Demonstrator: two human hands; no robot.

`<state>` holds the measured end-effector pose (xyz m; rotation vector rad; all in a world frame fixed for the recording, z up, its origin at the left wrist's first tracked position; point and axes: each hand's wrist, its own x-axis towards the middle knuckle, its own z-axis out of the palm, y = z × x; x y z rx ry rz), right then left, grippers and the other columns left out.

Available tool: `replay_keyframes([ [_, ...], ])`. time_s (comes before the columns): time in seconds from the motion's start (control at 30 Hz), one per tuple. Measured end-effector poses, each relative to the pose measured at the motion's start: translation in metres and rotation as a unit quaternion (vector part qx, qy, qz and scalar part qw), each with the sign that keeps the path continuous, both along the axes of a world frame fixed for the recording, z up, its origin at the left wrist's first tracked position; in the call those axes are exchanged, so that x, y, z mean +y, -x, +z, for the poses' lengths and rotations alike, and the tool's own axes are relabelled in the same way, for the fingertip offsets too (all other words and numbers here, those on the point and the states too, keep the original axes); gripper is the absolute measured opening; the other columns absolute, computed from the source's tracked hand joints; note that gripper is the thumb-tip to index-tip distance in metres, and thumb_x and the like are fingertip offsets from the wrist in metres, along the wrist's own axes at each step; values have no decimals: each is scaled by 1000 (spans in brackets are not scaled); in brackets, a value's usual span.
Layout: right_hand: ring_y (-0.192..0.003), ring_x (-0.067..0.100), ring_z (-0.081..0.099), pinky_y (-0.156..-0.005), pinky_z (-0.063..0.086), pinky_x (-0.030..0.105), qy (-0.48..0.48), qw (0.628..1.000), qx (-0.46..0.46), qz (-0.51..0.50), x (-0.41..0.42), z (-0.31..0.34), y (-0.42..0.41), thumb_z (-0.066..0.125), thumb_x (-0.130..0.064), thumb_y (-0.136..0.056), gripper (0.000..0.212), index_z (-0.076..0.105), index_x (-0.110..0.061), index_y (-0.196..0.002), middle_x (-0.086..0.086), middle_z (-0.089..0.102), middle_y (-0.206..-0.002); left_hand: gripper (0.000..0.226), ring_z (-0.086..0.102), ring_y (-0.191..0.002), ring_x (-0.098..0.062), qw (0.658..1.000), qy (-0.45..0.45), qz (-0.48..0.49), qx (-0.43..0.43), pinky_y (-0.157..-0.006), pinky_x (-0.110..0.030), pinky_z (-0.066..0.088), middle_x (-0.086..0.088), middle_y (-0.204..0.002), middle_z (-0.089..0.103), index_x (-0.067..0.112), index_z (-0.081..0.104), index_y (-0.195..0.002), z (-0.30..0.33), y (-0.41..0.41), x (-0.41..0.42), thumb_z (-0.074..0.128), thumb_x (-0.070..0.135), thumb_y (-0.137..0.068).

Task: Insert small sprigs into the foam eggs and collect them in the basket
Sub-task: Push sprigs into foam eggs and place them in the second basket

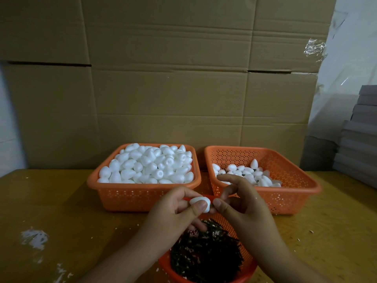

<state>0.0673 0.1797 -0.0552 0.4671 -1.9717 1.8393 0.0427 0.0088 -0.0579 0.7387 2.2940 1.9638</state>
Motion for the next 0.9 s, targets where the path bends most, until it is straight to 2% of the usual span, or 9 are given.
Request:
replay_keyframes([
  [0.13,-70,25,69,-71,58,32,-29,1000,0,7,1,2,-1,65,11,-83,46,60,-24,-113,2,59,-79,39,74,-73,-17,1000,15,-5,5,-64,-18,53,4,-91,77,16,61,-102,0,-1,0,63,47,-78],
  [0.27,-69,22,68,-73,59,33,-42,999,-4,16,2,4,-2,64,9,-85,48,59,-27,-115,-3,60,-79,41,74,-72,-18,1000,13,-4,5,-63,-18,51,2,-90,77,14,60,-101,0,0,0,64,47,-78],
  [0.4,-65,20,67,-69,57,30,-41,999,8,14,0,2,-3,64,10,-85,47,60,-27,-113,-2,59,-79,44,74,-70,-18,1000,6,7,11,-61,-17,51,2,-86,77,14,60,-100,-1,0,1,64,51,-75],
  [0.53,-65,21,66,-68,58,35,-60,998,16,15,-2,2,-4,65,7,-85,46,59,-29,-114,0,59,-81,42,74,-70,-19,1000,6,7,12,-61,-18,51,0,-84,77,14,60,-100,-2,0,1,64,49,-77],
  [0.77,-69,26,69,-68,58,29,-13,1000,-2,27,-2,4,-5,65,3,-85,36,62,-21,-112,6,65,-83,40,73,-65,-22,999,-30,23,7,-59,-19,50,-1,-84,76,14,63,-99,-2,0,3,62,48,-77],
  [0.9,-74,35,64,-68,54,28,-13,1000,-17,5,0,5,-5,67,-1,-85,23,66,-18,-101,3,67,-83,39,72,-66,-21,998,-54,34,9,-60,-19,52,-3,-87,76,15,63,-101,-1,1,2,59,47,-80],
])
